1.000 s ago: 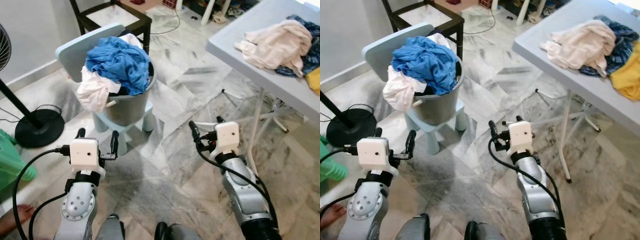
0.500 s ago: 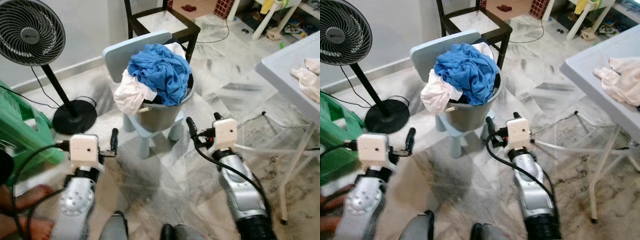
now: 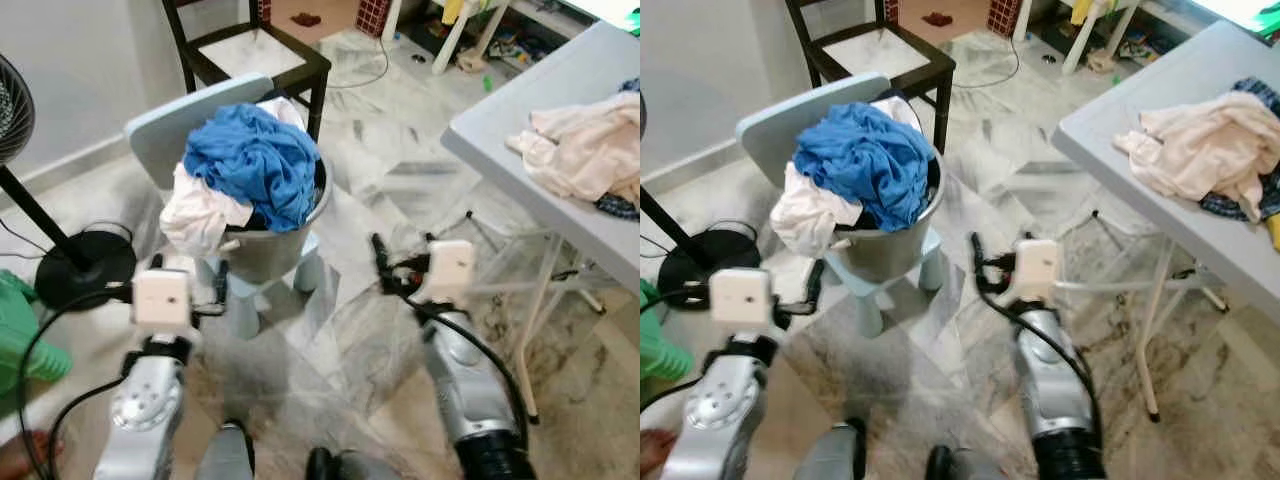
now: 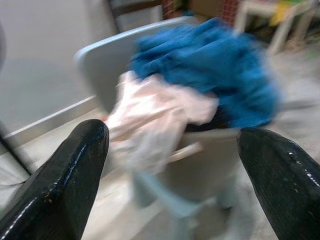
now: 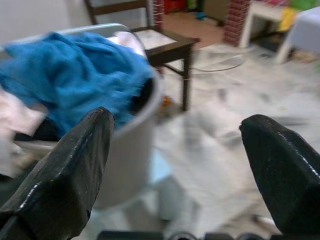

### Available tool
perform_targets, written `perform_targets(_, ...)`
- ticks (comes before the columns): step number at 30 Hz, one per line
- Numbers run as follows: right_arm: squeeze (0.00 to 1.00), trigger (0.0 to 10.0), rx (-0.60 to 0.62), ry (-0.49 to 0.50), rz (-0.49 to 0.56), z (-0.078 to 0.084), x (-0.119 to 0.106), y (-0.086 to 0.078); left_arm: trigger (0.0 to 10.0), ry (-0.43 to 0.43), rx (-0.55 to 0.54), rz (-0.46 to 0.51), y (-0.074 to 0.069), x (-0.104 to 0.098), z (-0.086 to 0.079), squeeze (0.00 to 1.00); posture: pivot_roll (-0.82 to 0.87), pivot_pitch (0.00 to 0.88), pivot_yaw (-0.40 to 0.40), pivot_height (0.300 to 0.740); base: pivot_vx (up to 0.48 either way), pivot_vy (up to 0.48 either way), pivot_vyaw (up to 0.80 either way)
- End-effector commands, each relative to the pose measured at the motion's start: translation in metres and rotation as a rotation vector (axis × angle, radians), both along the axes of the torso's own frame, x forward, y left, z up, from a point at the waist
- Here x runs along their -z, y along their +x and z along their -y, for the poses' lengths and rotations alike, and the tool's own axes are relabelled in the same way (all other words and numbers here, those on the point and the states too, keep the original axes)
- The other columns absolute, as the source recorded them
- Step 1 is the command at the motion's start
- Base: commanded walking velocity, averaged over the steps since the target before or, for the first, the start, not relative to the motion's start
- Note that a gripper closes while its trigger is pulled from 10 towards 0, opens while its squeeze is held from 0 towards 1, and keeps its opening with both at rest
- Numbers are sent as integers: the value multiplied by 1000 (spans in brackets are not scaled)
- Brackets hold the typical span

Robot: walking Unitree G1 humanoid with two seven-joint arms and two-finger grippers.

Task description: Hang hanger

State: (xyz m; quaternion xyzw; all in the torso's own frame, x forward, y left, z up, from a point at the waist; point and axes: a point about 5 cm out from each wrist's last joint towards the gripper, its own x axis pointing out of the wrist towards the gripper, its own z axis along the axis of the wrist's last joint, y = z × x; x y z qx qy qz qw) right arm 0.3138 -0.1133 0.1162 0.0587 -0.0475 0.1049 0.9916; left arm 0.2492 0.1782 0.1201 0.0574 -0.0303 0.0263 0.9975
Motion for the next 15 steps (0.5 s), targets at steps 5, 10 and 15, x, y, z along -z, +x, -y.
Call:
perform_targets(5,0,10000,19,78,-66,13,10,-2,10000,-3,5,-23,-2,5,1,0,243,264,-105,740,48,0,0)
perform_targets(10,0,10000,-24,44,-60,7,10,-3,10000,0,3,-27,-3,6,0,0,247,269,-109,740,0,0,0)
perform_targets(15,0,10000,-39,34,-53,5,9,-2,10000,-2,-3,-29,-4,7,0,0,251,266,-118,740,0,0,348)
